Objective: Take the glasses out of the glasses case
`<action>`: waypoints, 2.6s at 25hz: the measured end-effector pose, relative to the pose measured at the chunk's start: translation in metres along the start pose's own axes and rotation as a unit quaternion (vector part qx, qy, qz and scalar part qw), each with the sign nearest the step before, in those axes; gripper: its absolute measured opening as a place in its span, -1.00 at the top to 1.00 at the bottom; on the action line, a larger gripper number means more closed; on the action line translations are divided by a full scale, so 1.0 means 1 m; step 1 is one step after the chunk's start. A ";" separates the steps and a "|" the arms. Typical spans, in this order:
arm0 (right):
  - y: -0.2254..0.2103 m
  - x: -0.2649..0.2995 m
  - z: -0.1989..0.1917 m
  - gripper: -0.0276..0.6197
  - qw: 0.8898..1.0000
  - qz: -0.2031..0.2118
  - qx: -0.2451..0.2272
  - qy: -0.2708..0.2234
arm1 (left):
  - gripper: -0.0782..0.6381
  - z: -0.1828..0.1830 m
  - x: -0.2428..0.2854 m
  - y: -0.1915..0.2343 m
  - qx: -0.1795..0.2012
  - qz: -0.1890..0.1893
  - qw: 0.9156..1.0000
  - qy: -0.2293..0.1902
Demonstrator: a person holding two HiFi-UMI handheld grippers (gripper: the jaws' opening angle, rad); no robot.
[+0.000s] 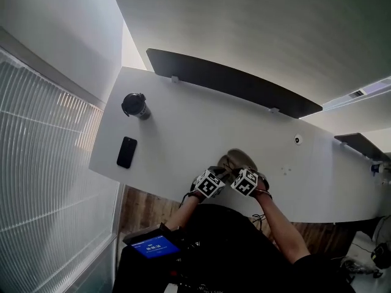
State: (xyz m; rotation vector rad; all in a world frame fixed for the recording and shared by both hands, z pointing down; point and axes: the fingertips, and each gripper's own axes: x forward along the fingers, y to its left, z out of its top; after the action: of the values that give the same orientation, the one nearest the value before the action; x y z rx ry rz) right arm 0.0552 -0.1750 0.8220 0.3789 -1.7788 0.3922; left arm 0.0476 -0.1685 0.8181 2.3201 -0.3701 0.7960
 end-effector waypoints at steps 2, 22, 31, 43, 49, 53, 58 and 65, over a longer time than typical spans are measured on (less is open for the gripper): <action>0.002 0.008 0.003 0.70 1.000 -0.003 -0.003 0.008 | 0.50 -0.002 -0.001 0.002 -0.002 -0.001 1.000 -0.002; -0.010 -0.058 0.011 0.82 0.948 0.036 0.271 -0.164 | 0.50 0.005 -0.005 0.001 0.010 0.007 1.000 -0.011; -0.029 -0.162 -0.042 0.82 0.677 0.146 0.536 -0.483 | 0.50 0.019 -0.021 -0.025 0.019 0.015 0.999 -0.046; 0.000 -0.106 -0.199 0.82 0.462 0.177 0.718 -0.491 | 0.53 0.018 -0.020 -0.087 0.038 0.000 0.997 -0.064; 0.000 -0.079 -0.222 0.82 0.438 0.203 0.743 -0.464 | 0.53 0.015 -0.007 -0.111 0.043 0.006 0.997 -0.058; -0.010 -0.072 -0.217 0.82 0.432 0.220 0.738 -0.469 | 0.53 0.013 -0.009 -0.111 0.035 0.018 0.998 -0.054; -0.015 -0.060 -0.215 0.82 0.434 0.236 0.746 -0.446 | 0.53 0.013 -0.009 -0.111 0.016 0.034 0.998 -0.053; -0.022 -0.056 -0.205 0.82 0.417 0.262 0.744 -0.452 | 0.53 0.016 -0.014 -0.111 -0.008 0.048 0.997 -0.067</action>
State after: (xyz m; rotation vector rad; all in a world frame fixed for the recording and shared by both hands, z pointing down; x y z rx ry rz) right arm 0.2543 -0.0988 0.8157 1.4769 -1.9299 2.7560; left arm 0.0937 -0.0950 0.7456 2.3609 -0.5492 0.6824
